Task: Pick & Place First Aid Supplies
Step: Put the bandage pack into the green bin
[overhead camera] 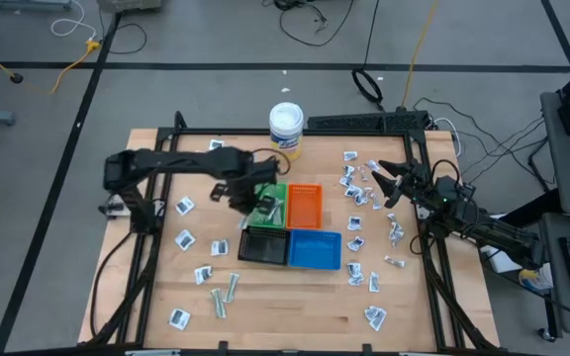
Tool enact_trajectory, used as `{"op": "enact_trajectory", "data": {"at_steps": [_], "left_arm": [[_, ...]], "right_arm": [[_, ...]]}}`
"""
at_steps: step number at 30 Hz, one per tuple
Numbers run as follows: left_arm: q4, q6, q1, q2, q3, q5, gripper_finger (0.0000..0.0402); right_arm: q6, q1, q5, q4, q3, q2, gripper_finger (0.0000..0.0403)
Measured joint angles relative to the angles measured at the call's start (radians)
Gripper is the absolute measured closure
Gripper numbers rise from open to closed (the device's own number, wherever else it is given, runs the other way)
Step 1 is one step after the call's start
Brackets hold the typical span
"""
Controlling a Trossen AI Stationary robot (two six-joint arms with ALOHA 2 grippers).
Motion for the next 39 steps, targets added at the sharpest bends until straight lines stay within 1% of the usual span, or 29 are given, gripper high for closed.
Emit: {"op": "enact_trajectory", "data": {"at_steps": [4, 10, 16, 21, 24, 26, 28, 34, 36, 39], "left_arm": [[0.0, 0.059, 0.042, 0.096, 0.082, -0.013, 0.04], [0.005, 0.108, 0.067, 0.212, 0.169, -0.054, 0.04], [0.021, 0.114, 0.072, 0.261, 0.19, -0.082, 0.0401], [0.047, 0.15, 0.072, 0.276, 0.19, -0.078, 0.0394], [0.076, 0.157, 0.072, 0.276, 0.19, -0.076, 0.0373], [0.083, 0.157, 0.072, 0.276, 0.19, -0.081, 0.0352], [0.083, 0.158, 0.072, 0.276, 0.19, -0.083, 0.0324], [0.083, 0.159, 0.071, 0.276, 0.19, -0.091, 0.0224], [0.082, 0.159, 0.071, 0.276, 0.19, -0.089, 0.0199], [0.066, 0.131, 0.071, 0.276, 0.19, -0.083, 0.0176]], "right_arm": [[0.0, 0.0, 0.0, 0.0, 0.0, 0.0, 0.016], [0.0, 0.0, 0.0, 0.0, 0.0, 0.0, 0.016], [0.0, 0.0, 0.0, 0.0, 0.0, 0.0, 0.0161], [0.0, 0.0, 0.0, 0.0, 0.0, 0.0, 0.0161], [0.0, 0.0, 0.0, 0.0, 0.0, 0.0, 0.0161], [0.0, 0.0, 0.0, 0.0, 0.0, 0.0, 0.0161], [0.0, 0.0, 0.0, 0.0, 0.0, 0.0, 0.0161], [0.0, 0.0, 0.0, 0.0, 0.0, 0.0, 0.0161], [0.0, 0.0, 0.0, 0.0, 0.0, 0.0, 0.0161], [0.0, 0.0, 0.0, 0.0, 0.0, 0.0, 0.0161]]}}
